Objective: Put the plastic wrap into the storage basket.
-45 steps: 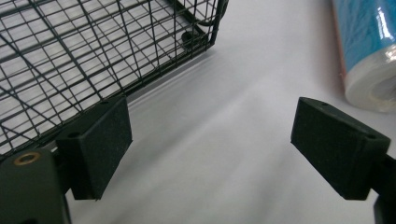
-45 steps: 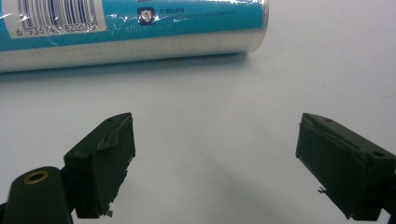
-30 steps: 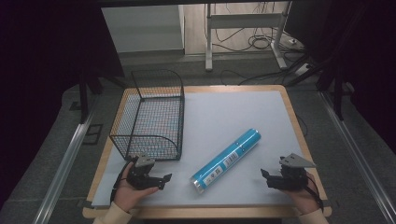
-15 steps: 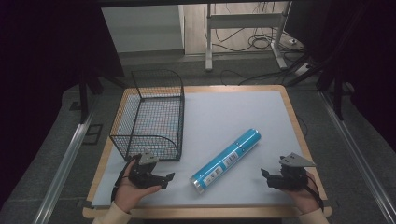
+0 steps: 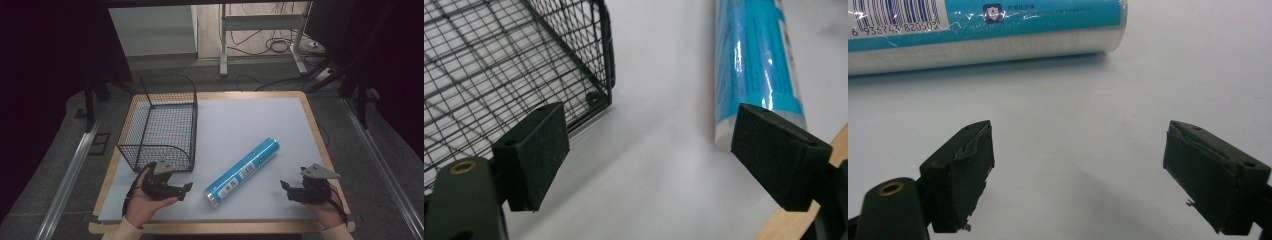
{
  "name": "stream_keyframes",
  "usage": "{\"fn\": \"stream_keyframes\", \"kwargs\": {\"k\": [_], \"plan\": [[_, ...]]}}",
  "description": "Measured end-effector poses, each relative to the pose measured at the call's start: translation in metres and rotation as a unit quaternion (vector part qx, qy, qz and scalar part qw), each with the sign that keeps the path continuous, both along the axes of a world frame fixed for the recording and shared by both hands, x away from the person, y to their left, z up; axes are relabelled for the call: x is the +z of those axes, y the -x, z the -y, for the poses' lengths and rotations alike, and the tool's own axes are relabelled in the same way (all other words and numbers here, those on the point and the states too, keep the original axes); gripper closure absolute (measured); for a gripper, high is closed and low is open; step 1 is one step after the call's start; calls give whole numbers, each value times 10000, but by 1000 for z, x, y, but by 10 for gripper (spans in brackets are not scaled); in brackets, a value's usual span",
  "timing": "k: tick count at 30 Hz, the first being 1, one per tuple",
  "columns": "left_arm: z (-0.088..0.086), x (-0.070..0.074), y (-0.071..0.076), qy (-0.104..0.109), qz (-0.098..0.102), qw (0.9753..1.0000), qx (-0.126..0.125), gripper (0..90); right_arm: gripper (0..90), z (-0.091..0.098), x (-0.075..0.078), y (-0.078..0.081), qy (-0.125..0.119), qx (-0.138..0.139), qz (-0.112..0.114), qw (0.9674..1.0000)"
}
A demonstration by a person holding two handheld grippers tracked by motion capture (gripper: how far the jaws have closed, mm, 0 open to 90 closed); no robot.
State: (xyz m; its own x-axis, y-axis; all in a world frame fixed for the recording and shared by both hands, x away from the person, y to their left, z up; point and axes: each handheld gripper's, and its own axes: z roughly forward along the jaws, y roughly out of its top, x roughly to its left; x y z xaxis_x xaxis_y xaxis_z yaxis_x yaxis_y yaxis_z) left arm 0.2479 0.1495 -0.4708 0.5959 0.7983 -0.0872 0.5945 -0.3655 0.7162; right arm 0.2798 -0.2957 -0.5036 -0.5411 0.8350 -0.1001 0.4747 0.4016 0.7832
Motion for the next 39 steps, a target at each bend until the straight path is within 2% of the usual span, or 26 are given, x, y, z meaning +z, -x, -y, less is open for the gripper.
{"fn": "stream_keyframes", "kwargs": {"k": [9,10,14,19,26,33,39], "plan": [[14,5,-1,-104,-9,9998,-187,154,133,0,-1,0,-4,-21,-18,10000],[16,9,-1,-122,104,9996,-212,155,133,1,-1,0,-7,-21,-16,10000],[19,15,-4,-94,144,9996,-232,155,134,1,-1,0,-7,-69,-5,10000],[28,17,-8,-111,93,9992,-366,156,136,1,1,1,-4,-106,87,9999],[42,19,-11,-191,96,9982,-561,156,136,2,0,1,12,-138,67,9999],[48,19,-13,-215,47,9978,-618,155,136,1,-1,1,27,-132,37,9999],[58,25,-14,-266,106,9969,-731,153,136,1,0,2,22,-115,48,9999]]}}
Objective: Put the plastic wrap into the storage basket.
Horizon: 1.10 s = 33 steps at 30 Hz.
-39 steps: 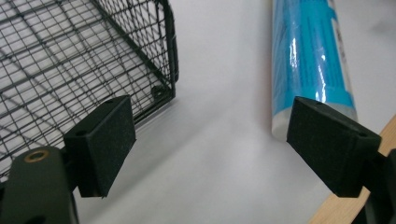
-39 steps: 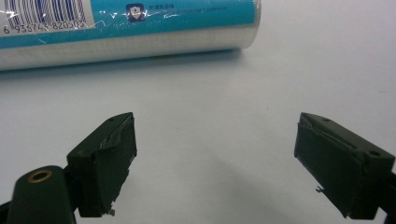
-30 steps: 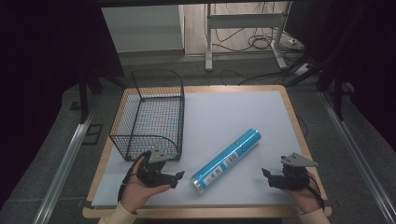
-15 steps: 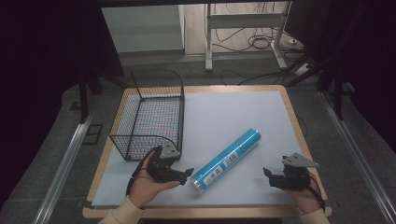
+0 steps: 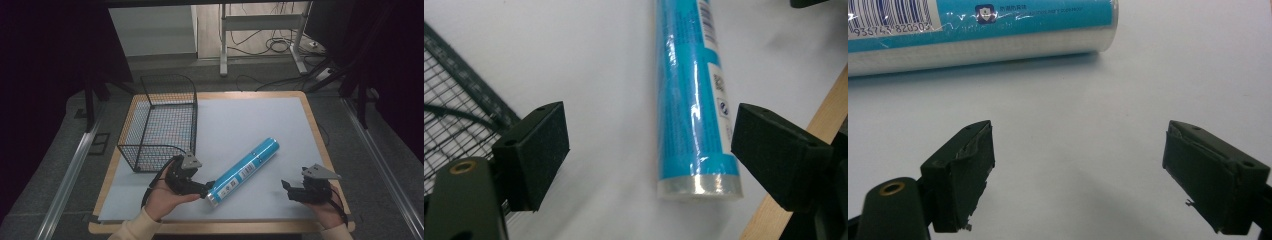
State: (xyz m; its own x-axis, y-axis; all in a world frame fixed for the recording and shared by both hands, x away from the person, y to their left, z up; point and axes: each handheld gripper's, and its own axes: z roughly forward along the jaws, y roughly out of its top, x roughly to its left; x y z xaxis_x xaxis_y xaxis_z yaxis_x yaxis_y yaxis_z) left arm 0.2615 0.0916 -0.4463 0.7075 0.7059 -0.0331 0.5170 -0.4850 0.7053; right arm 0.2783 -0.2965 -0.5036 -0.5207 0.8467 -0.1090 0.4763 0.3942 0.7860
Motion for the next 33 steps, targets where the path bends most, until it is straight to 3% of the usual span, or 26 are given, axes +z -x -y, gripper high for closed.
{"fn": "stream_keyframes", "kwargs": {"k": [18,33], "plan": [[30,8,-14,-25,59,9997,-228,153,136,-2,-1,1,21,39,-23,10000],[51,9,-29,-79,-25,9995,-318,149,137,-3,-2,1,38,62,-44,10000]]}}
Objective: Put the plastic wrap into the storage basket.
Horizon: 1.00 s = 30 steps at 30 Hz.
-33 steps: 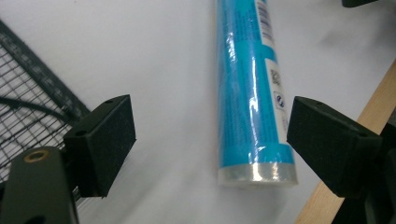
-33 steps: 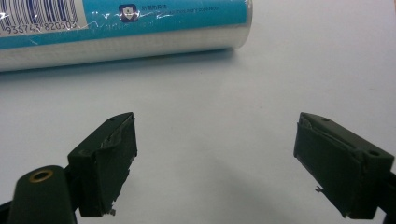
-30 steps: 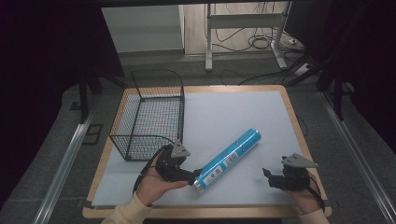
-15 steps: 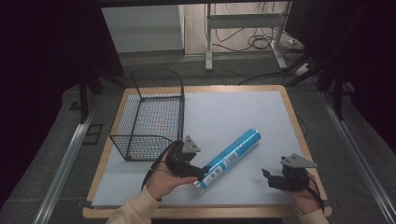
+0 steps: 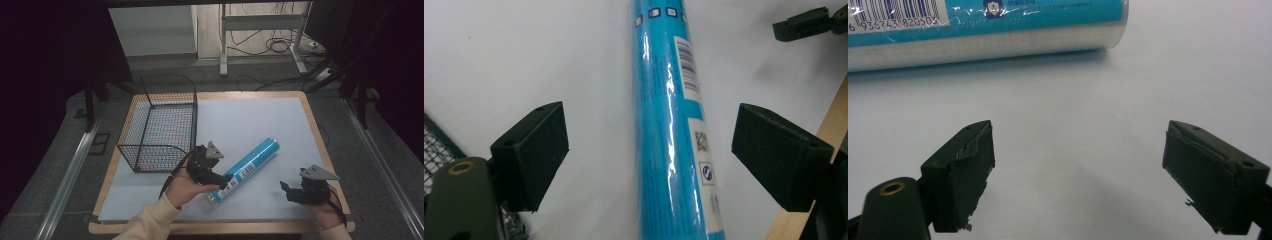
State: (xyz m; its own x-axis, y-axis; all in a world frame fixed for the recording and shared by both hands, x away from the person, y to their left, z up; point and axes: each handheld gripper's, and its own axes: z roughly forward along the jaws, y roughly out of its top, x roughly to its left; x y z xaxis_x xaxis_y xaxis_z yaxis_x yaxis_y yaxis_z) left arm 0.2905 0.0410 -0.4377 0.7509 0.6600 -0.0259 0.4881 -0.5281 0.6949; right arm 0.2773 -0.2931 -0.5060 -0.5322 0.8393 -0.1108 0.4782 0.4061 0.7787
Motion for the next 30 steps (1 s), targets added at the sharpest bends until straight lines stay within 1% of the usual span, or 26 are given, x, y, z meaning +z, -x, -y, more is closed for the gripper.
{"fn": "stream_keyframes", "kwargs": {"k": [7,11,14,15,17,19,21,29,30], "plan": [[16,1,-5,-72,-35,9999,-94,150,137,0,0,0,-1,8,-24,10000],[25,-2,-10,-189,-89,9997,-151,150,137,1,0,0,-16,7,-14,10000],[32,-3,-14,-216,-127,9996,-158,150,137,1,0,0,-27,2,-32,10000],[35,-3,-15,-256,-136,9994,-184,150,137,1,1,0,-29,2,-33,10000],[40,-4,-17,-253,-160,9994,-194,150,137,1,1,0,-25,5,-26,10000],[46,-6,-21,-343,-204,9989,-231,149,137,1,1,0,-32,3,-26,10000],[47,-7,-22,-344,-215,9989,-226,149,137,1,1,0,-38,3,-21,10000],[58,-15,-33,-534,-346,9976,-265,151,137,1,0,0,-33,-2,-42,10000],[60,-16,-34,-506,-384,9977,-247,151,137,1,0,0,-29,-1,-49,10000]]}}
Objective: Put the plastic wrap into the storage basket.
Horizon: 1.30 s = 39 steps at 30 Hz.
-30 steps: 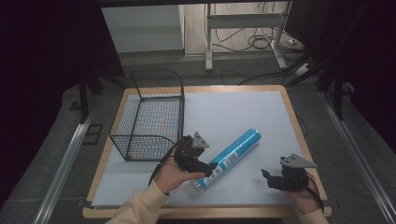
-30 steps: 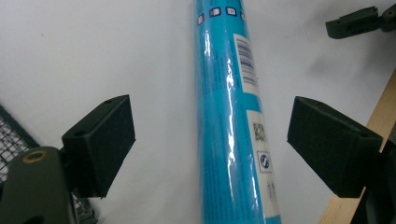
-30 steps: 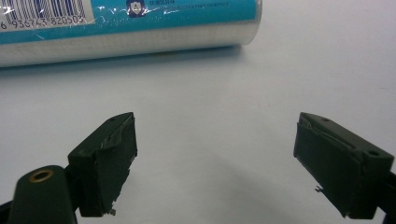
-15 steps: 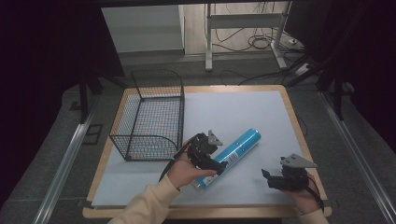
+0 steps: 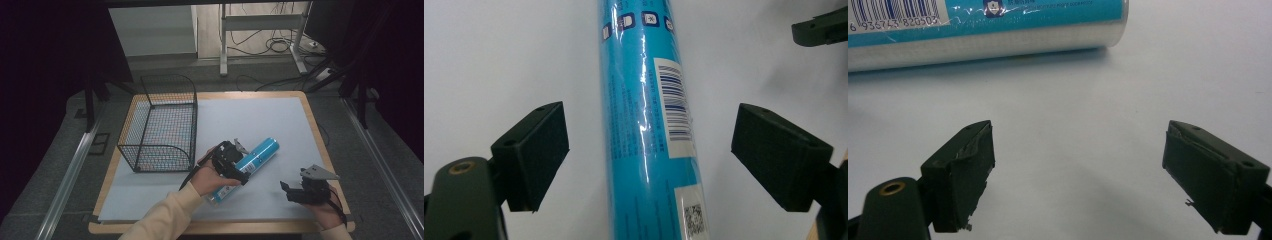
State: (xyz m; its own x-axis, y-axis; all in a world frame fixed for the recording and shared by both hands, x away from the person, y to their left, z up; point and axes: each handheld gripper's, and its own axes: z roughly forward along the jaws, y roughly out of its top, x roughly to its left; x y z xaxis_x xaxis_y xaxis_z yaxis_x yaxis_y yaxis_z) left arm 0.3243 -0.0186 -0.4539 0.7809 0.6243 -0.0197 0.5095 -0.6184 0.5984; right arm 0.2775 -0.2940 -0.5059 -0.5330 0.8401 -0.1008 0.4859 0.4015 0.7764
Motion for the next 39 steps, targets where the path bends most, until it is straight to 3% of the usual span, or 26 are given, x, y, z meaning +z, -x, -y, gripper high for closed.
{"fn": "stream_keyframes", "kwargs": {"k": [15,20,23,29,39], "plan": [[29,-14,-17,-376,-302,9987,-136,152,136,1,0,0,-12,11,10,10000],[36,-20,-24,-389,-467,9981,-76,156,136,1,0,0,-3,23,8,10000],[41,-25,-28,-513,-521,9973,-68,157,137,1,0,0,0,31,11,10000],[44,-34,-35,-736,-737,9946,-22,188,137,1,0,0,-10,40,13,10000],[47,-40,-37,-896,-781,9929,49,250,136,1,1,0,-10,40,50,10000]]}}
